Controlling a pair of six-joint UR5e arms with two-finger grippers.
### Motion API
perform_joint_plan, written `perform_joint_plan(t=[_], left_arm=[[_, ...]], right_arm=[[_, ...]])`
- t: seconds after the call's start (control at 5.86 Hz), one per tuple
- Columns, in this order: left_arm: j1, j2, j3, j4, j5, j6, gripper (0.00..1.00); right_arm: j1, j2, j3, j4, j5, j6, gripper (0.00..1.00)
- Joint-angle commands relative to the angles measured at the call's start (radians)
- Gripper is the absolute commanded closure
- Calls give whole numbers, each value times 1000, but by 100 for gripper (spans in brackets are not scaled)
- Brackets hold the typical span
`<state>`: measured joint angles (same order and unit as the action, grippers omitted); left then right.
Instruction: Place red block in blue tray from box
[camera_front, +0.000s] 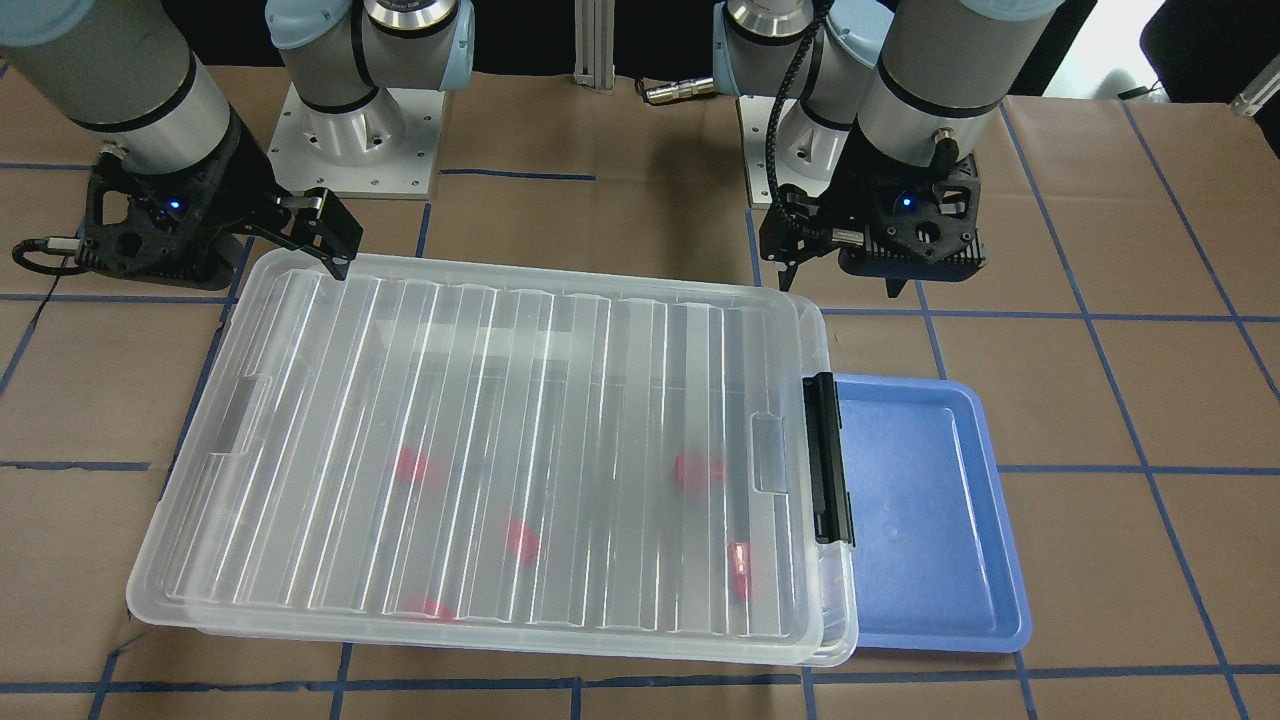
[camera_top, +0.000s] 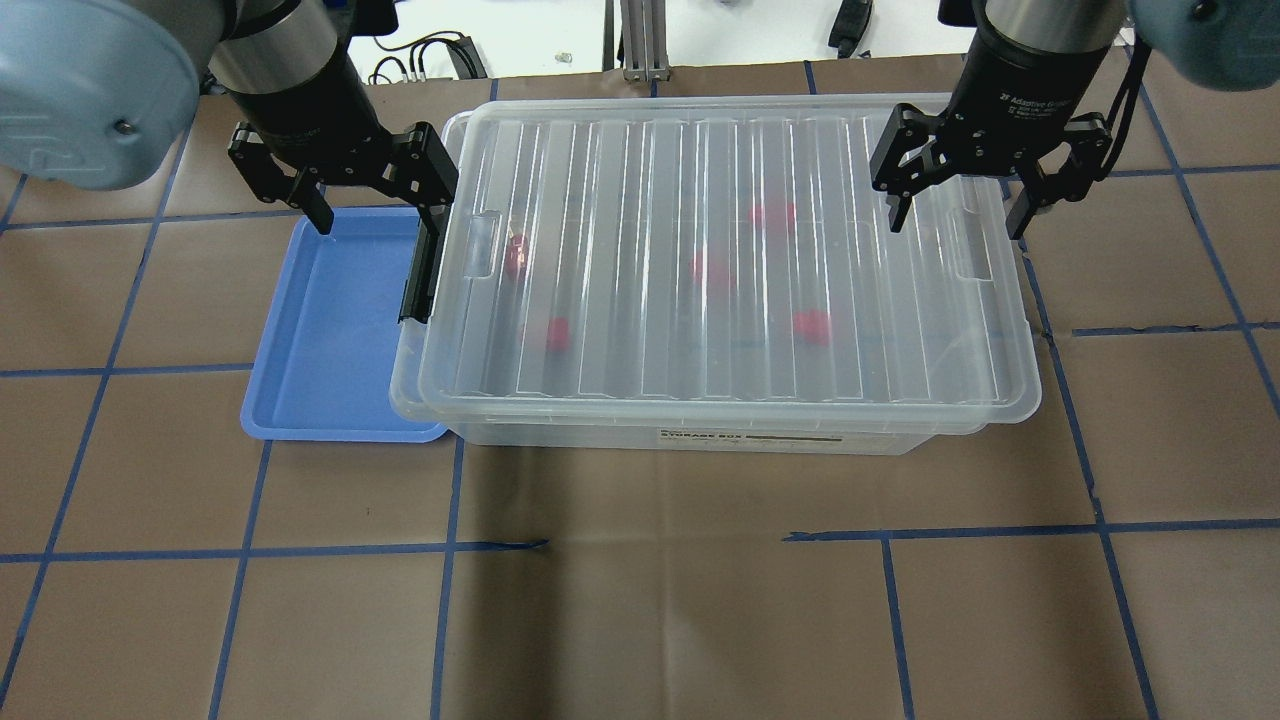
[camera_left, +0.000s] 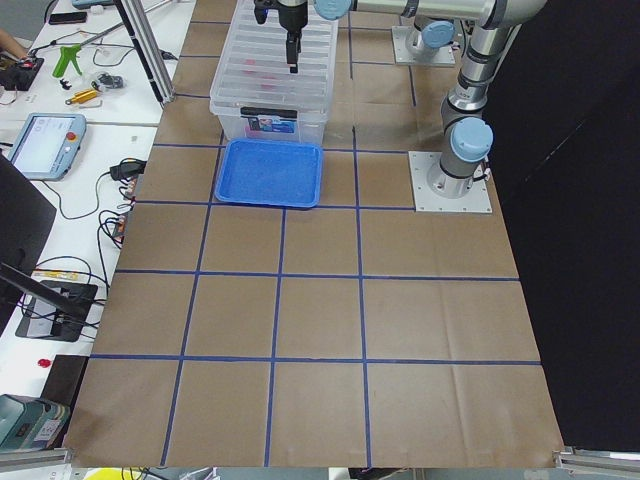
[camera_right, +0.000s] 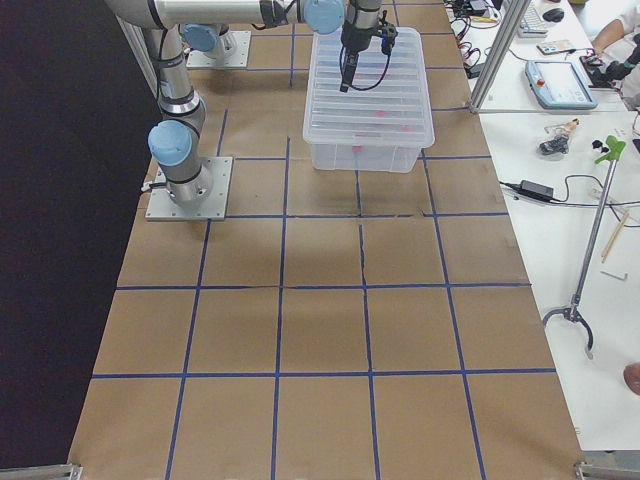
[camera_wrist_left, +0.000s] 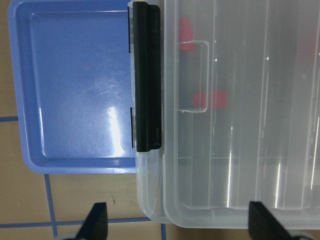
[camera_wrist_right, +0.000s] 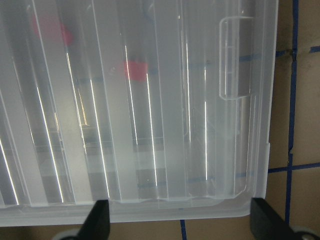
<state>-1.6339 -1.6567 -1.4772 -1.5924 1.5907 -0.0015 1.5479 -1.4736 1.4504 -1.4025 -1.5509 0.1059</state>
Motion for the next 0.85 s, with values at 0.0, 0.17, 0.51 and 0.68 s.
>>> perform_joint_plan(t=[0.0, 0.17, 0.51, 0.68], left_arm=[[0, 0, 0, 0, 0, 0, 2], [0, 0, 0, 0, 0, 0, 2], [-1, 0, -2, 2, 0, 0, 2], [0, 0, -2, 6, 0, 0, 2]], right_arm=[[-2, 1, -2, -1, 2, -2, 0], [-3, -1, -2, 0, 3, -2, 0], [-20, 1, 7, 4, -11, -12, 0], [-75, 1, 11, -10, -70, -134, 0]])
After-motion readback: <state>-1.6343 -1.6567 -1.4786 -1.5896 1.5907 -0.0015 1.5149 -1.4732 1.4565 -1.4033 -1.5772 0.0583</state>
